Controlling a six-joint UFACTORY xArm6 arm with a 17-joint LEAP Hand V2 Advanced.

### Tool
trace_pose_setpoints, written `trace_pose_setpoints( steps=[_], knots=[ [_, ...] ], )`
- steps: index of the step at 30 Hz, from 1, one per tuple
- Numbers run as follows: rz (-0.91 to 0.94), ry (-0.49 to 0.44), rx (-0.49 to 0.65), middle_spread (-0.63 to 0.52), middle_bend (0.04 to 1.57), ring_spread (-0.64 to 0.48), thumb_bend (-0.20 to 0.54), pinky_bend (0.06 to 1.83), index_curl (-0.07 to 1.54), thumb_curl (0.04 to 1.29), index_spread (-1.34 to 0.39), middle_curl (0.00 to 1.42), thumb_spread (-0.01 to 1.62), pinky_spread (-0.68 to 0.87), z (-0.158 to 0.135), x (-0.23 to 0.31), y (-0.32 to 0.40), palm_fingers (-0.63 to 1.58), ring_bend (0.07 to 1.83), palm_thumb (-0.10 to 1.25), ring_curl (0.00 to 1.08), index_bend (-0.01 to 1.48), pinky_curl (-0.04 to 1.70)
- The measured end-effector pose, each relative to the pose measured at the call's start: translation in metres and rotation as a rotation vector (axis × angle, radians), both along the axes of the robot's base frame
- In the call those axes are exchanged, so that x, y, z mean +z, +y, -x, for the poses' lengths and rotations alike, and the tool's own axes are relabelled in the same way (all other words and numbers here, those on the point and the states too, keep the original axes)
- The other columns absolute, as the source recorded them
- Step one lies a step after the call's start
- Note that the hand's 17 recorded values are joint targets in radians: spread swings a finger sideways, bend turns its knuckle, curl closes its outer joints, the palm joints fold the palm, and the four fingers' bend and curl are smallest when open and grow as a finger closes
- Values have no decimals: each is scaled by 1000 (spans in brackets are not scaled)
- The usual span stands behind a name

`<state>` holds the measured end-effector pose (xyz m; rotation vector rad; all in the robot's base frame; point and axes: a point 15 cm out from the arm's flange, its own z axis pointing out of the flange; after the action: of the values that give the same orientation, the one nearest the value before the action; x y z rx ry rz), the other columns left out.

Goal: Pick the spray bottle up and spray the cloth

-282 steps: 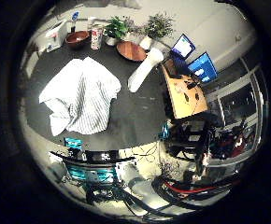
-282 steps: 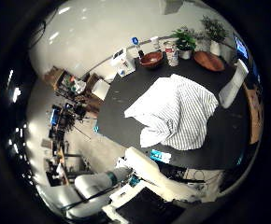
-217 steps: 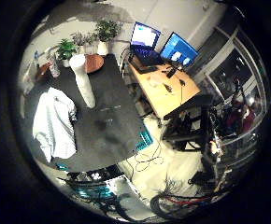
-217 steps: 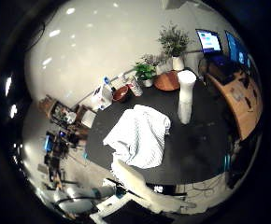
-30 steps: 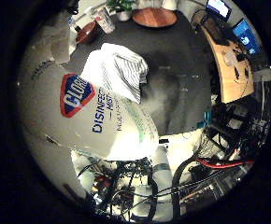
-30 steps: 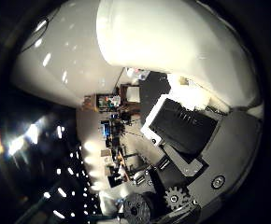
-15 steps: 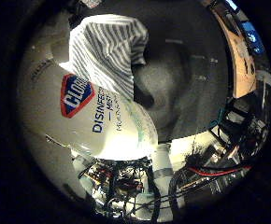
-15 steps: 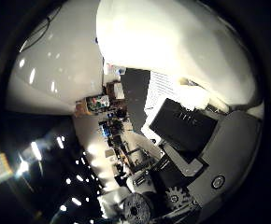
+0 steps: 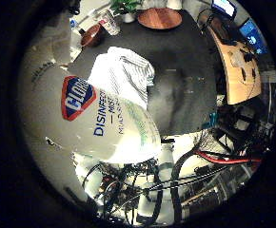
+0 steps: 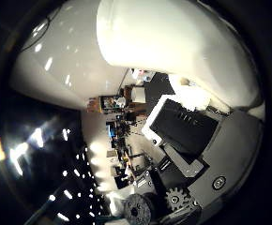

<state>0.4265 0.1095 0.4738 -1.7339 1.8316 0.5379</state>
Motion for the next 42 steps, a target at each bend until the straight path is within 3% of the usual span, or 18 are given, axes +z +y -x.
trace_pose_setpoints(
  steps=[4, 12, 19, 24, 33, 42],
  knots=[
    [-3, 36, 4, -195, 1312, -217, -20, 1302, 702, 999, -292, 723, 546, -326, -3, -18, 3, 1207, 1436, 981, 602, 1115, 634],
    [-1, 163, -30, -195, 1312, -217, -19, 1302, 701, 1000, -291, 723, 532, -326, -21, -119, -5, 1207, 1436, 987, 603, 1112, 634],
    [0, 180, -18, -195, 1311, -217, -20, 1301, 699, 1003, -291, 723, 521, -326, -17, -130, 0, 1208, 1434, 988, 603, 1114, 634],
    [-8, 142, -26, -195, 1311, -217, -21, 1301, 700, 1000, -291, 723, 522, -326, -25, -113, 10, 1208, 1434, 984, 604, 1115, 635],
    [-194, -99, -205, -195, 1311, -217, -20, 1300, 698, 999, -290, 722, 534, -323, -101, -67, 70, 1209, 1434, 975, 603, 1110, 630],
    [-356, -160, -134, -195, 1309, -214, -18, 1291, 699, 999, -290, 722, 598, -324, -103, -47, 170, 1215, 1433, 957, 600, 1115, 622]
  ],
)
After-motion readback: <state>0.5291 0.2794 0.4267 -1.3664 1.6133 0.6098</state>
